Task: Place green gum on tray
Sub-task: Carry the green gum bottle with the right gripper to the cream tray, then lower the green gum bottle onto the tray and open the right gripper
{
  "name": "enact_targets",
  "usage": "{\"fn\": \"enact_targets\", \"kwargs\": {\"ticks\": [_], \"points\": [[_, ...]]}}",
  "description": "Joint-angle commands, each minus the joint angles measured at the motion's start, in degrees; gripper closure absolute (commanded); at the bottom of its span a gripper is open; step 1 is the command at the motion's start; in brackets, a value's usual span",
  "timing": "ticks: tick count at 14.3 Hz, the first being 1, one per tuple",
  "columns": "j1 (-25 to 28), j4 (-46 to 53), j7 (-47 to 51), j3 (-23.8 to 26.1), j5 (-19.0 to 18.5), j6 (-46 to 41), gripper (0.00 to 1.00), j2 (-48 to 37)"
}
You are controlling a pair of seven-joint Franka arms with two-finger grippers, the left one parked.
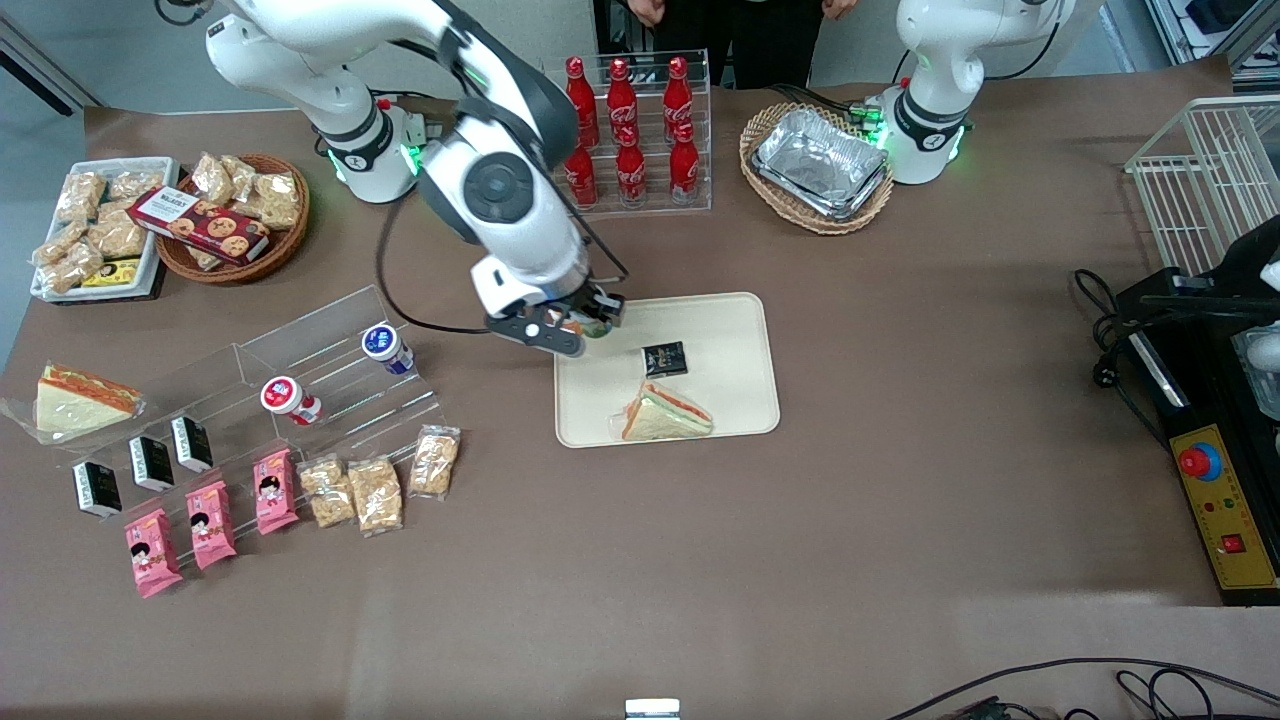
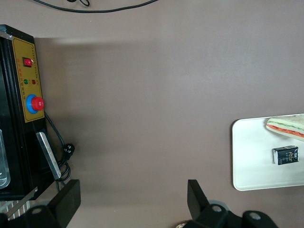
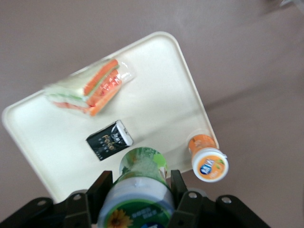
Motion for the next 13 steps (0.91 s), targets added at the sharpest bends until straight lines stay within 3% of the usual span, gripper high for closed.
{"fn": "enact_targets", "kwargs": {"ticks": [1,7,13], "points": [[2.2,-1.8,5.8,0.1,-5.5,6.7,0.94,6.6],[2.3,-8.1,6.4,-0.4,-8.3,17.8,0.94,10.5],[2.7,-8.2,7.5,-0.7,-10.2,18.9,0.93,12.1]]}}
